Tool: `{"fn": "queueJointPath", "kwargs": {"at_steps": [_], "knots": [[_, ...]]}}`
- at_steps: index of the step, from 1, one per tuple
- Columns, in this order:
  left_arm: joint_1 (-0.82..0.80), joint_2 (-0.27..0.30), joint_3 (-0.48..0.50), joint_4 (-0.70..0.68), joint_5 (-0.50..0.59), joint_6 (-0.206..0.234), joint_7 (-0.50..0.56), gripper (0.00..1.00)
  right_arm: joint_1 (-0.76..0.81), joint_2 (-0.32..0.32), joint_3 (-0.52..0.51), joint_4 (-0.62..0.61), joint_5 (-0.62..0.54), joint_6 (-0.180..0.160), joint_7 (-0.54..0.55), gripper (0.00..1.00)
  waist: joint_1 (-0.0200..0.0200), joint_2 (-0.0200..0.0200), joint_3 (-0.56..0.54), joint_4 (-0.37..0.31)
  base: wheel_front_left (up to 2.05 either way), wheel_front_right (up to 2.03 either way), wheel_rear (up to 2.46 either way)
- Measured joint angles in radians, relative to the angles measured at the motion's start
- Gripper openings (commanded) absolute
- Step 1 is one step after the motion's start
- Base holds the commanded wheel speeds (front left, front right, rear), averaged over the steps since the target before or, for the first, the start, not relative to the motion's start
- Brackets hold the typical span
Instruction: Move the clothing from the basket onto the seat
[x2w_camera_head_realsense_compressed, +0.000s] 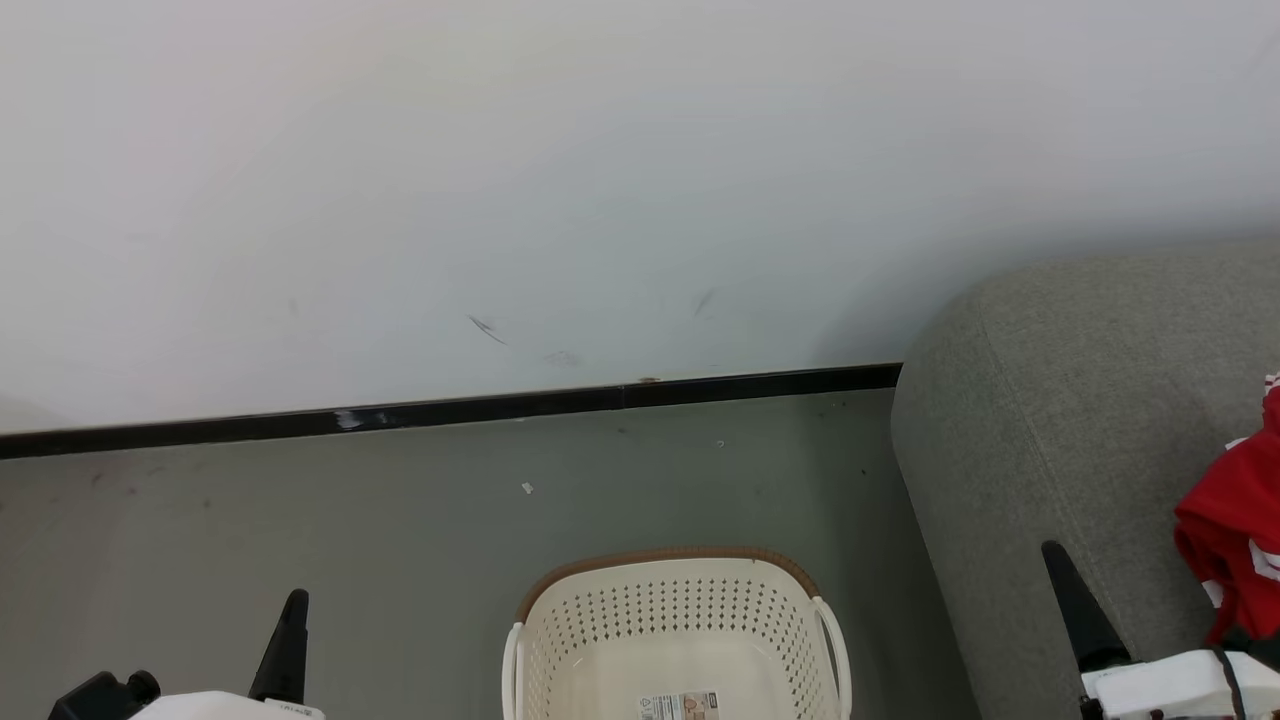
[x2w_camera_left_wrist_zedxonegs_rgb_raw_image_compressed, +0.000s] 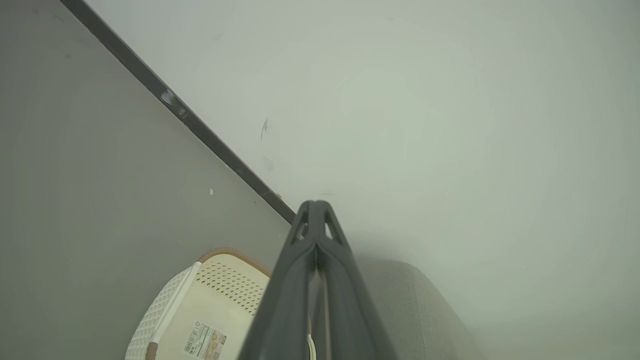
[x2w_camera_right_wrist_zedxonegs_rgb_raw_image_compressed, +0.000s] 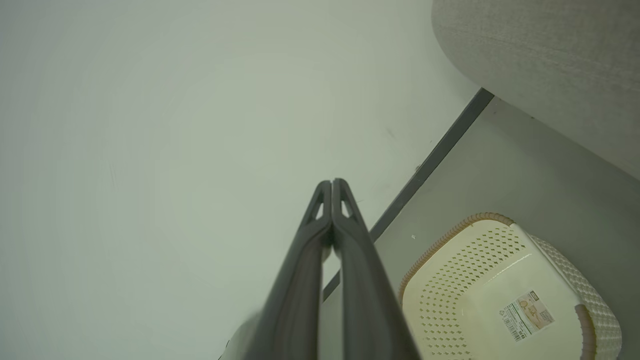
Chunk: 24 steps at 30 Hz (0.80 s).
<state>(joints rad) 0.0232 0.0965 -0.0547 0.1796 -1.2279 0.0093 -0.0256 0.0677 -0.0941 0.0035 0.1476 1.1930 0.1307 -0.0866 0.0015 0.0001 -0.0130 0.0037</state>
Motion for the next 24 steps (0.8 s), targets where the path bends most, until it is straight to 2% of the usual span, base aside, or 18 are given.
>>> {"fn": "queueJointPath", "kwargs": {"at_steps": [24], "knots": [[-0.048,-0.029,0.074,0.042,-0.302,-0.084,0.079,0.0,-0.08,-0.026,0.002,0.072,0.393,0.0,0.061,0.0,-0.0009,0.0,0.012,-0.003,0.0,0.0,0.0]]}}
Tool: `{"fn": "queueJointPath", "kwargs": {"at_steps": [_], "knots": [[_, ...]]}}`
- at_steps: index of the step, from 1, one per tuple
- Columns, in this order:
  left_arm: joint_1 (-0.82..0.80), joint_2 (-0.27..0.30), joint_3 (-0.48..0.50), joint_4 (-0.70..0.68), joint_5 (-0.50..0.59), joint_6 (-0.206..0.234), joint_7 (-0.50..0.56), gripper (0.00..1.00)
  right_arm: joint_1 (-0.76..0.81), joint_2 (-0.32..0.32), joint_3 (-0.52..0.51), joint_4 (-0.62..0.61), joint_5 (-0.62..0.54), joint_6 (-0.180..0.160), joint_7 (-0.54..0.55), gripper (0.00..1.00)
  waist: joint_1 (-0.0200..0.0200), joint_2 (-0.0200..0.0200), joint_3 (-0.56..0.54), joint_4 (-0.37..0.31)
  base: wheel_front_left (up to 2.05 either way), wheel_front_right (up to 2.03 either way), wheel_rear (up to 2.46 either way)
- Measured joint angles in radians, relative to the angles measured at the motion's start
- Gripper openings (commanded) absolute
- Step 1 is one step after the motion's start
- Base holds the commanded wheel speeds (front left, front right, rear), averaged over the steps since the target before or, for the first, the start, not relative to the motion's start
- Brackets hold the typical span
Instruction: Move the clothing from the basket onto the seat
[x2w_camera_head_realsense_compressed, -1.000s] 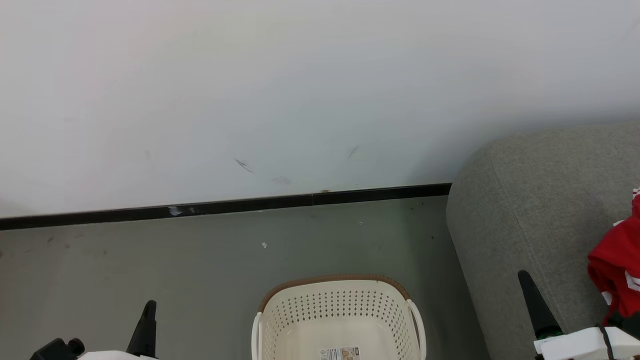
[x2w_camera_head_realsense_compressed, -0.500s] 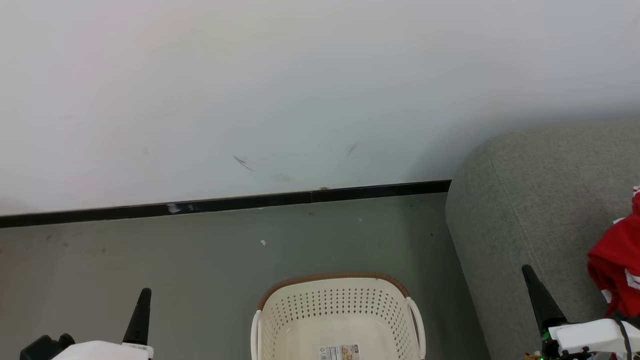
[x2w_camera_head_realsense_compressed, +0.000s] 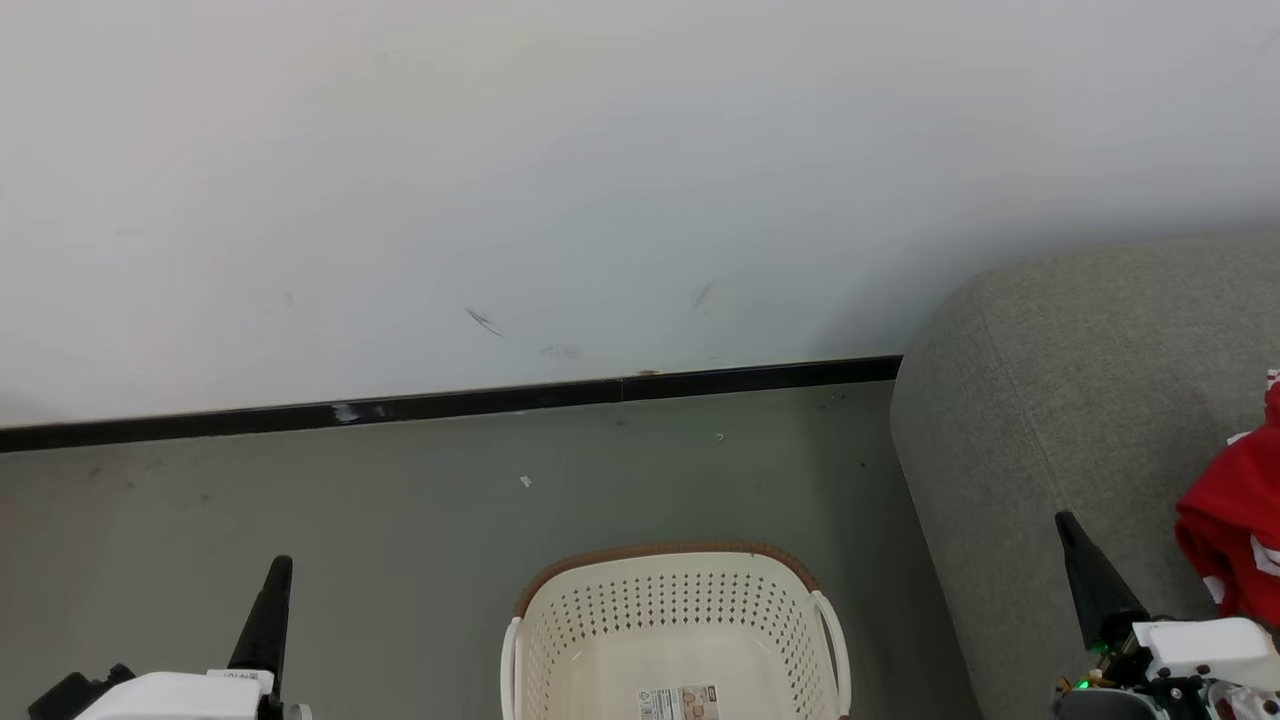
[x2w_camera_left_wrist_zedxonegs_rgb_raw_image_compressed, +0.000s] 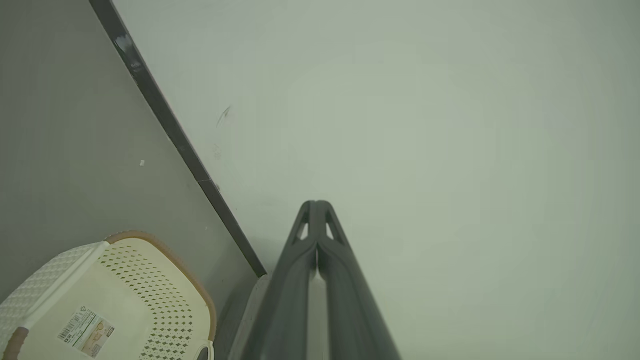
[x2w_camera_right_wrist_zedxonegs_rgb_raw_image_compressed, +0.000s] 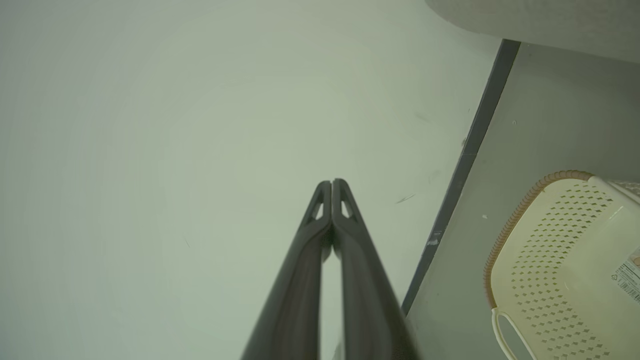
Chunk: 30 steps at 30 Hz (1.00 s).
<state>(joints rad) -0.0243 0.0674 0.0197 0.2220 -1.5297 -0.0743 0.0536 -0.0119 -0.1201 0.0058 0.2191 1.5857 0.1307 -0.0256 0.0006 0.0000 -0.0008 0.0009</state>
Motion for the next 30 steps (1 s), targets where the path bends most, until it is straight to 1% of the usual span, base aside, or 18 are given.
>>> {"fn": "queueJointPath", "kwargs": {"at_steps": [8,30], "knots": [[-0.013,-0.005,0.022,0.016,-0.097,-0.027,0.025,0.0,-0.039,-0.009,0.0,0.021,0.127,0.0,0.017,0.0,0.0,0.0,0.003,-0.001,0.0,0.0,0.0],[-0.029,-0.007,0.027,0.027,-0.105,-0.034,0.025,0.0,-0.038,-0.009,0.0,0.035,0.13,0.0,0.018,0.0,-0.0002,0.0001,0.003,-0.001,0.0,0.0,0.0]]}}
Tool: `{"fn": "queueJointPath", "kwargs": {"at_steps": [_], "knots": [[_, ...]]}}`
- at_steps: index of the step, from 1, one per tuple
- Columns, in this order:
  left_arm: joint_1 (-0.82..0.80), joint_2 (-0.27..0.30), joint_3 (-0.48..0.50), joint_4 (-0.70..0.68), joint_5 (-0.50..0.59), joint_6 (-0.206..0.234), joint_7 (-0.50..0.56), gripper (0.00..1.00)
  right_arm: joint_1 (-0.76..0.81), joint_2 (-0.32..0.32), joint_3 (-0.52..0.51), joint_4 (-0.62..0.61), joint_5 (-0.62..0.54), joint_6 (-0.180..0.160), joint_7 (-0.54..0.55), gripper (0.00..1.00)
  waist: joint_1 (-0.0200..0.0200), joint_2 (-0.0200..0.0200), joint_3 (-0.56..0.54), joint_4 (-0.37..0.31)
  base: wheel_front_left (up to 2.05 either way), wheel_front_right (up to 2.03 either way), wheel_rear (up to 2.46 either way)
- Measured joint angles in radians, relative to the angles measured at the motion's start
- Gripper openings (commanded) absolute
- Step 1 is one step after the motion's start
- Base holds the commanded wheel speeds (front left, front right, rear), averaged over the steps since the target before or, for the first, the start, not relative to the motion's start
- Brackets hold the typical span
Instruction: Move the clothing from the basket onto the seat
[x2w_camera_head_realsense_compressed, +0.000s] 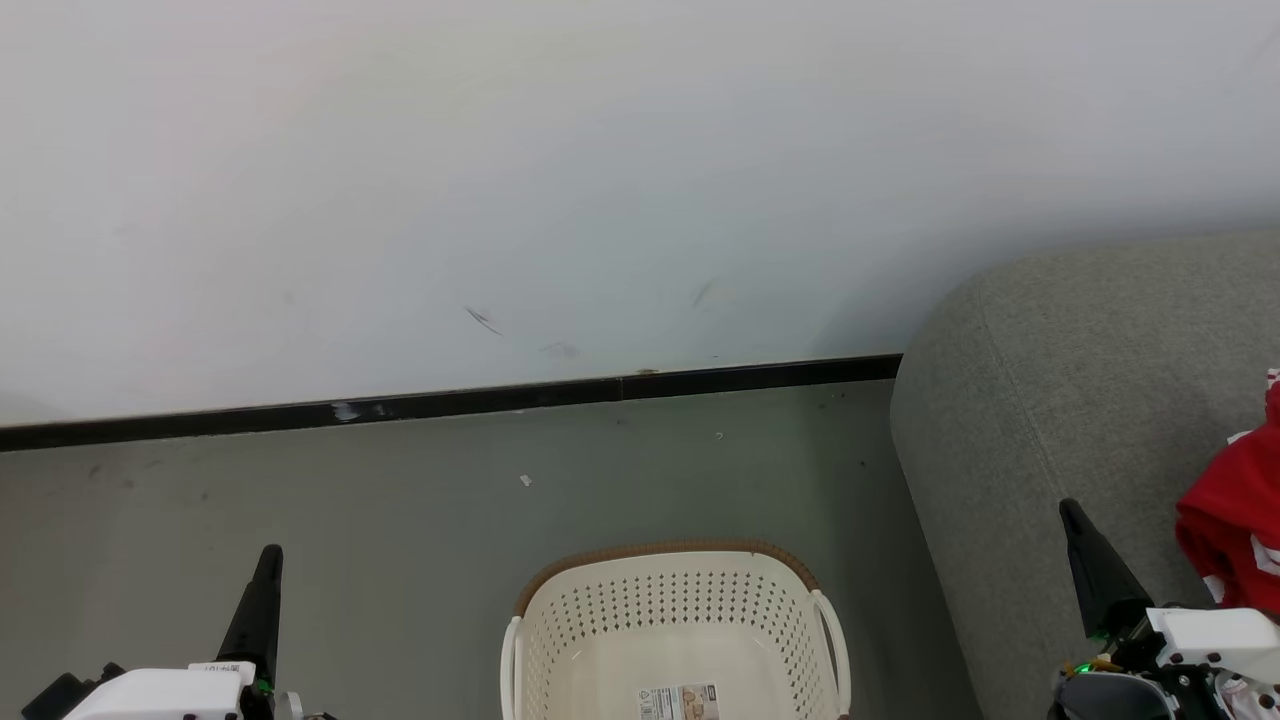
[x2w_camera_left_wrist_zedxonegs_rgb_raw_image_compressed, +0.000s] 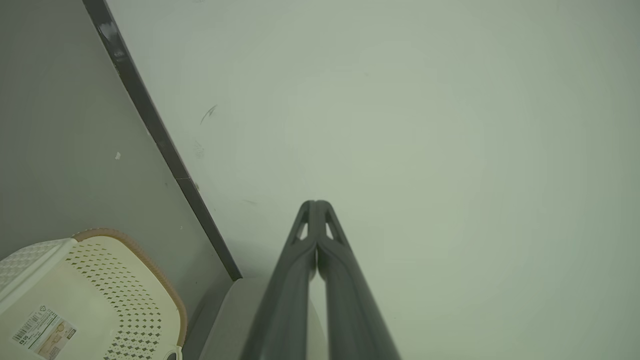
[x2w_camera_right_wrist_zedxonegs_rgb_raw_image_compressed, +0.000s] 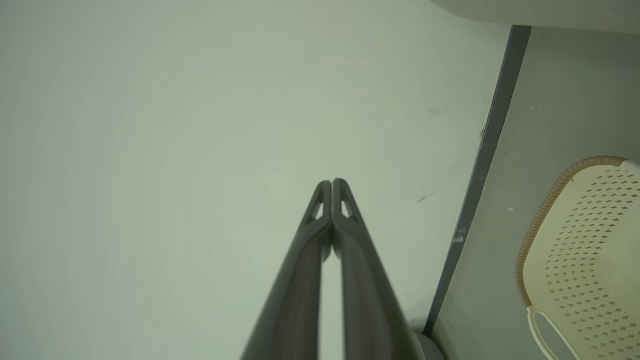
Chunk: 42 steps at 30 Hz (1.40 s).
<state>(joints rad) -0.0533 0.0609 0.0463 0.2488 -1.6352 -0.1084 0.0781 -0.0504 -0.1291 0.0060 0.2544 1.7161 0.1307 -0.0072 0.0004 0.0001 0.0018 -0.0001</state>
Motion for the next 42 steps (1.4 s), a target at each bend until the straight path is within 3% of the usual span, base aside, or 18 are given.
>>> {"fn": "queueJointPath", "kwargs": {"at_steps": [42], "knots": [[-0.002,-0.001,0.002,0.014,0.0,-0.002,0.001,0.0,0.0,0.0,-0.004,0.006,0.0,0.0,0.007,0.0,-0.0002,0.0,0.0,0.0,0.0,0.0,0.0]]}}
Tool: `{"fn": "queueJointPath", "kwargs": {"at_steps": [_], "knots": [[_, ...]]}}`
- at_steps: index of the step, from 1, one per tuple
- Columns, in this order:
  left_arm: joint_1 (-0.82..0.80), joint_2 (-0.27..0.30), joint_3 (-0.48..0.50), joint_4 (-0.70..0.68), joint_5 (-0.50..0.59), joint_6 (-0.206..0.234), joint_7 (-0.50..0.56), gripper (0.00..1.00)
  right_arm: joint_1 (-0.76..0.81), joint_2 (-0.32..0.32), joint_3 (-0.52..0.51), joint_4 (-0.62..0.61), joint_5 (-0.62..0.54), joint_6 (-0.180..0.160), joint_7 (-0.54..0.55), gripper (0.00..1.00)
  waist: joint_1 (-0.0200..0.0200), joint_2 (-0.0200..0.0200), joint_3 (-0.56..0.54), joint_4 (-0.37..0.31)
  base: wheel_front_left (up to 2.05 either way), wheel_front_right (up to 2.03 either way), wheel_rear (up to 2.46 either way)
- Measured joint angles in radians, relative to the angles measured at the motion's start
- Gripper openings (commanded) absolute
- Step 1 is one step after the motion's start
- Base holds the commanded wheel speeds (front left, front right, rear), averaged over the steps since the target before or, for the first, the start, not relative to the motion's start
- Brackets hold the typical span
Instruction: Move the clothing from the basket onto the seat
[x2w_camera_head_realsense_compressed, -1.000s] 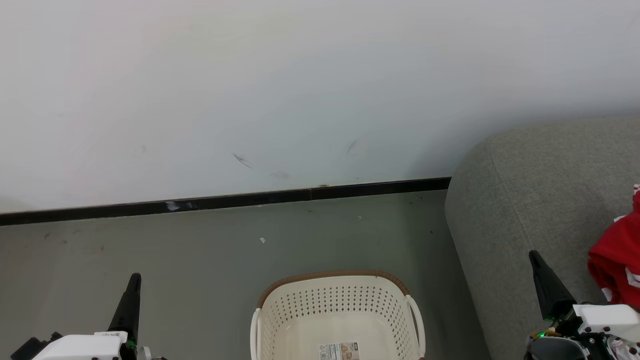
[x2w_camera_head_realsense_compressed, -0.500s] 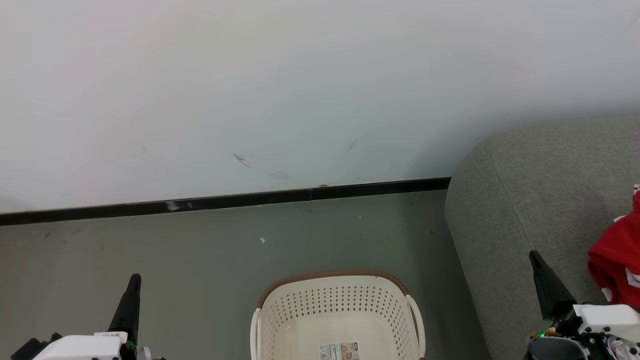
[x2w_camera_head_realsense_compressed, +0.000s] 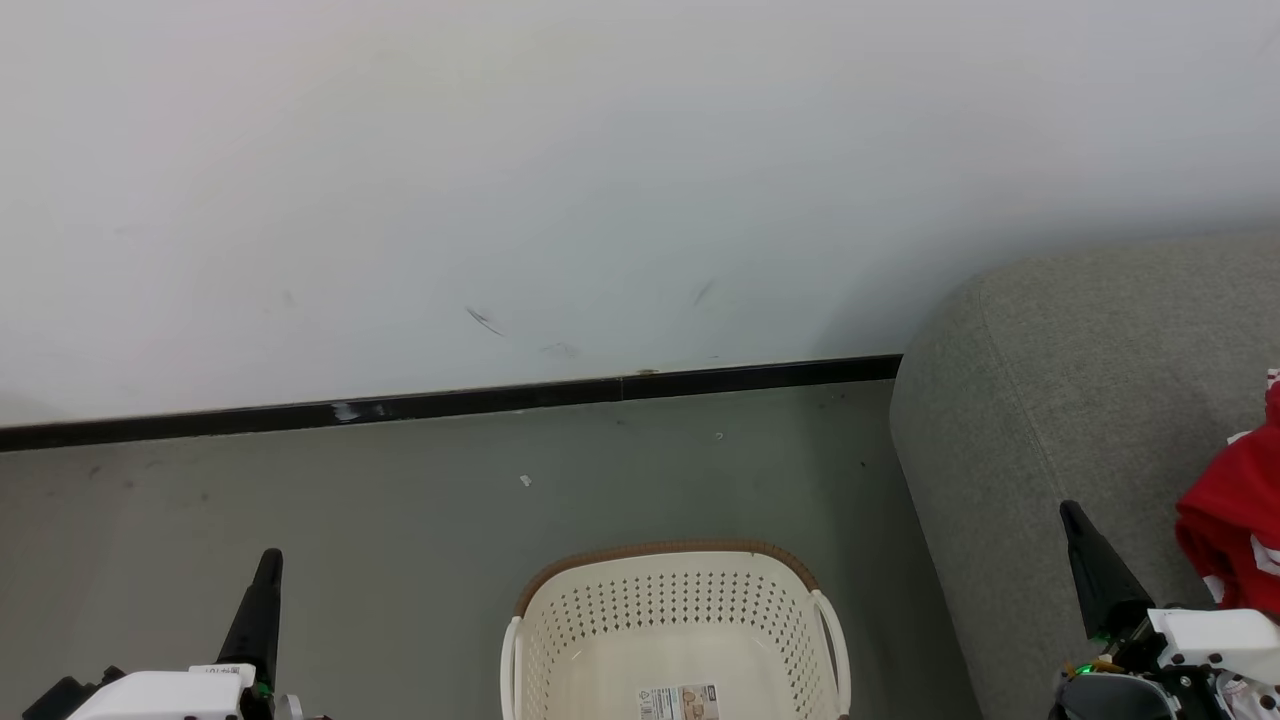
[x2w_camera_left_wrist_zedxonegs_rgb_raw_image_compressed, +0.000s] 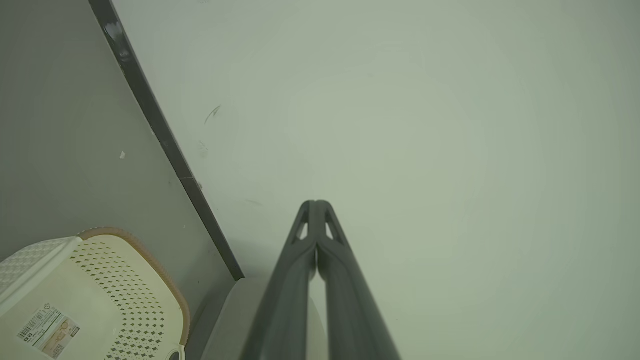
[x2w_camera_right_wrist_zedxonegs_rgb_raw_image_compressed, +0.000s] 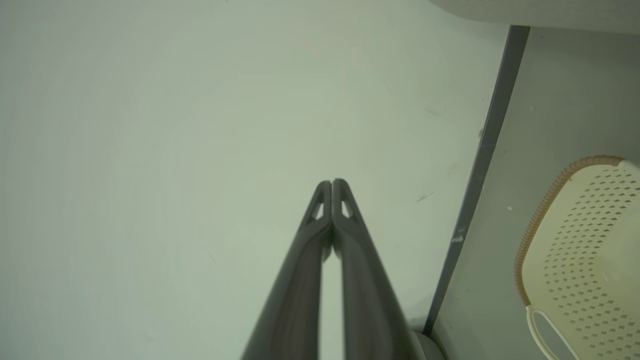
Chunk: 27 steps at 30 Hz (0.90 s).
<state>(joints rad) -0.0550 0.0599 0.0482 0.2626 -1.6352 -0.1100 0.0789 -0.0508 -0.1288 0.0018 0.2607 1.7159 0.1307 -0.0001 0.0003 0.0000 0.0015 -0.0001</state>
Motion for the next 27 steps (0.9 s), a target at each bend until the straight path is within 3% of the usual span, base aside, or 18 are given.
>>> {"fn": "queueJointPath", "kwargs": {"at_steps": [27], "knots": [[0.0,-0.001,0.001,0.004,0.0,-0.007,0.0,0.0,0.0,0.001,-0.008,0.001,0.0,0.0,0.0,0.0,-0.0001,0.0,0.0,0.0,0.0,0.0,0.0]]}}
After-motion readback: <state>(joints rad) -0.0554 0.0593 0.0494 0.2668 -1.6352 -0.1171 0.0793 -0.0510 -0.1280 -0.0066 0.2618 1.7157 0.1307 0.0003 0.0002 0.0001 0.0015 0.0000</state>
